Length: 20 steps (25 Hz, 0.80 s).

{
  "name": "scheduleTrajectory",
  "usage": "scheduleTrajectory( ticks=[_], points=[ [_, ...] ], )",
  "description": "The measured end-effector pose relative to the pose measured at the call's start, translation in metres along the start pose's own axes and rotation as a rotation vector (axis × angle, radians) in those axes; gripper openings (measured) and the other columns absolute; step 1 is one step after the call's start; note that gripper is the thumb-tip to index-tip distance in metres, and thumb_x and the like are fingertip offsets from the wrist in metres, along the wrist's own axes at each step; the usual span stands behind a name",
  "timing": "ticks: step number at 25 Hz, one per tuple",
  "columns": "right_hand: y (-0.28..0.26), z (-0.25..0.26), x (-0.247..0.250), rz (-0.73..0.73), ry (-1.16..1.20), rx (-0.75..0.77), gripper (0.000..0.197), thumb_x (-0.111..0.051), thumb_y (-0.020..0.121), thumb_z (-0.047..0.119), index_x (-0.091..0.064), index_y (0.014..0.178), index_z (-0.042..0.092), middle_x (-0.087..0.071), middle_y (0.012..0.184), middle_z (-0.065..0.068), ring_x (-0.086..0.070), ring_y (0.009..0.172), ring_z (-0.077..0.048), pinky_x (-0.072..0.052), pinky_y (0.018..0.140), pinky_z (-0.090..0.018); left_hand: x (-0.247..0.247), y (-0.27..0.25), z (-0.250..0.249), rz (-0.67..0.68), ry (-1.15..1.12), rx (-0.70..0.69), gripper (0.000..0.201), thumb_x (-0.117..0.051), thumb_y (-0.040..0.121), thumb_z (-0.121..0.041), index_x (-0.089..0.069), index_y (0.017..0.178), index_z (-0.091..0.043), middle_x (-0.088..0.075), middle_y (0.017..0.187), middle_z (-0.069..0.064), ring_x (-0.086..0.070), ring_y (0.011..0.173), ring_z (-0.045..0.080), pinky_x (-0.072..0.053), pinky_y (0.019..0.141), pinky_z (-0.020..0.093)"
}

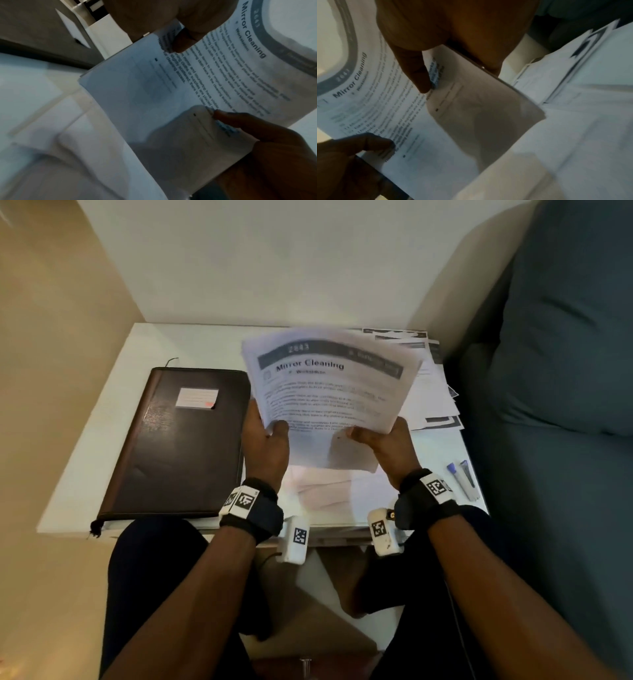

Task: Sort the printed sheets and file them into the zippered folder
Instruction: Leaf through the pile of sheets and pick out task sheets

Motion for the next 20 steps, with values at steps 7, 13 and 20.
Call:
scheduleTrajectory(
  ticks=[7,13,20],
  points=[
    [-0.009,-0.056,0.003,-0.060,-0.014,-0.100,0.034,-0.080,0.078,-0.003,-0.074,0.098,0.025,-0.077,0.102,-0.001,-0.072,0.096,-0.019,-0.061,0.088,-0.041,-0.003,0.004,0.026,0.141,0.070,0.109,0.052,-0.055,0.085,0.005,-0.053,0.121,-0.032,-0.068,0.118,0.000,-0.065,0.117,0.021,-0.059,0.093,0.039],
    [-0.016,-0.055,0.001,-0.026,-0.040,-0.104,0.034,-0.080,0.081,0.001,-0.072,0.099,0.029,-0.075,0.104,-0.001,-0.069,0.102,-0.024,-0.060,0.087,-0.041,0.001,0.022,-0.022,0.093,-0.069,-0.050,0.039,-0.054,0.083,0.003,-0.049,0.121,-0.006,-0.066,0.104,0.001,-0.068,0.098,0.012,-0.056,0.078,0.026],
    [-0.020,-0.003,0.002,-0.115,0.065,0.120,0.031,-0.075,0.085,-0.003,-0.074,0.105,0.021,-0.078,0.101,0.004,-0.074,0.095,-0.014,-0.062,0.081,-0.030,-0.002,0.022,-0.030,0.145,-0.077,-0.072,0.014,-0.048,0.106,-0.010,-0.055,0.114,-0.021,-0.069,0.097,-0.015,-0.068,0.093,0.007,-0.055,0.077,0.025]
  ],
)
Point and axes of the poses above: each hand's wrist, its own y-axis towards the middle knuckle, its own x-axis out of the back of the hand, z = x × y, the point moved 2 cm from there along y, towards the middle knuckle
